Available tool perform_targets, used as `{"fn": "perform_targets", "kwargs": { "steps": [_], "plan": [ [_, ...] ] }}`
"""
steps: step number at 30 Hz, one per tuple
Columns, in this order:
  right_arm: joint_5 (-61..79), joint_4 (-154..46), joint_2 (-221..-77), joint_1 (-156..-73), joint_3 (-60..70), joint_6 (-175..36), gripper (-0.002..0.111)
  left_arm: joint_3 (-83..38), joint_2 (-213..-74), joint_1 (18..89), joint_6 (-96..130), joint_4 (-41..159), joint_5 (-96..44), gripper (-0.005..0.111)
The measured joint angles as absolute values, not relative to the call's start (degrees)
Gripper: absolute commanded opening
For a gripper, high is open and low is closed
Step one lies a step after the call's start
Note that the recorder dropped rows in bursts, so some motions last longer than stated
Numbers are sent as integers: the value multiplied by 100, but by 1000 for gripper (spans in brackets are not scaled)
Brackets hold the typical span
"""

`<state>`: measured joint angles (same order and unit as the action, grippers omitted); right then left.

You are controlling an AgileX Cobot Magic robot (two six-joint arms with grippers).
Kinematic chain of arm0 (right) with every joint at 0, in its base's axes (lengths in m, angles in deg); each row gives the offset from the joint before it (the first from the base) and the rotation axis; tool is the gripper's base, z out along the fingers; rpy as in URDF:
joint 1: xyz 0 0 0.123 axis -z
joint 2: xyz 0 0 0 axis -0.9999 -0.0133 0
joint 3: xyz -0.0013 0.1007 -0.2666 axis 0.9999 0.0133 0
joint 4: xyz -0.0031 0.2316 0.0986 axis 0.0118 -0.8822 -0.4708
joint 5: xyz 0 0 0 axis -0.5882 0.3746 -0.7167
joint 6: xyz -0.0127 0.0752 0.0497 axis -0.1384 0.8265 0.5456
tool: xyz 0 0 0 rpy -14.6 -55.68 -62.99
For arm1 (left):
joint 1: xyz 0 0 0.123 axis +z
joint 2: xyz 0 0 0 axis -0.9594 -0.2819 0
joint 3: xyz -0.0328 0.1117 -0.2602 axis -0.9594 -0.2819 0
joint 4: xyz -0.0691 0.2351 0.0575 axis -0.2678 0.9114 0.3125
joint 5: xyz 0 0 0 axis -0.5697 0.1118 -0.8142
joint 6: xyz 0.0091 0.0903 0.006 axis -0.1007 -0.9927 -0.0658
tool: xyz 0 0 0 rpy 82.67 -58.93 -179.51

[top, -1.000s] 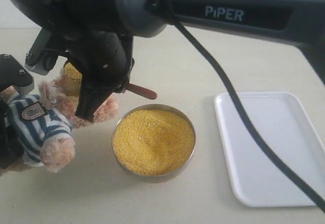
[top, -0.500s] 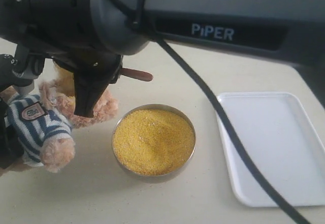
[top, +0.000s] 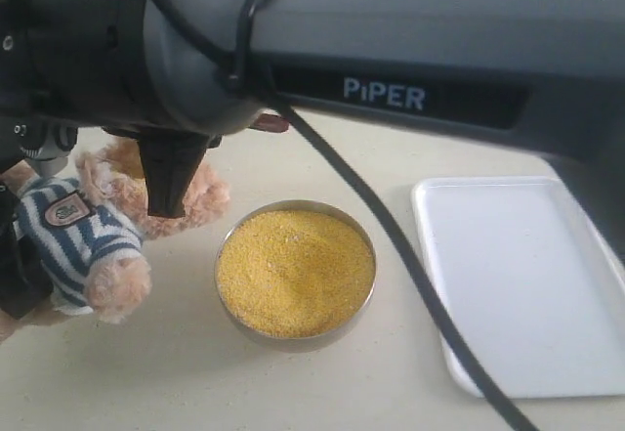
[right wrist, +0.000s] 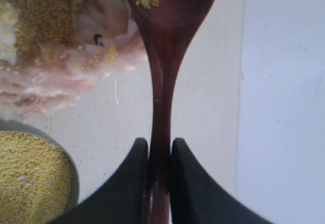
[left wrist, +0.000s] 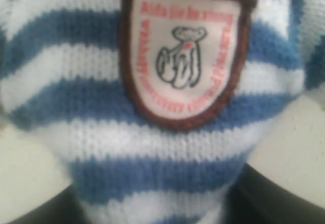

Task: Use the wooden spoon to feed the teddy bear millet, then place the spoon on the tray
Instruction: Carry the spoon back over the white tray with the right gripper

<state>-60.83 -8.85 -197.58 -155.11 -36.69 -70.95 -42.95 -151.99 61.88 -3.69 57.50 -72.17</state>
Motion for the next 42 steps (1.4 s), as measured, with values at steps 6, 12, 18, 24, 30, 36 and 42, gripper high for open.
{"fn": "perform_targets", "kwargs": {
  "steps": [6, 12, 18, 24, 30, 36, 42],
  "plan": [
    [-6046, -297, -19747, -15664, -3375, -6854, -1, -4318, -15199, 6188, -235, 5760, -7203, 4],
    [-6088, -4, -19715, -15664, -3072, -6613, -1, -4341, -15199, 6188, -223, 5760, -7198, 4],
    [-6103, -4, -19716, -15708, -3019, -6593, -1, -4330, -15199, 6188, -194, 5760, -7187, 4],
    [-6065, -145, -19505, -15718, -3015, -6575, -1, -4330, -15199, 6188, -194, 5750, -7187, 4],
    [-6045, -1906, -18653, -14997, -3015, -6575, -1, -4330, -15199, 6188, -25, 5750, -7148, 4],
    [-6043, -3673, -17811, -13495, -2490, -6699, -1, -4322, -15199, 6188, 1706, 6283, -6883, 4],
    [-5406, -4640, -16746, -11881, 154, -6716, -1, -4251, -15199, 6188, 2276, 6307, -6766, 4]
  ]
}}
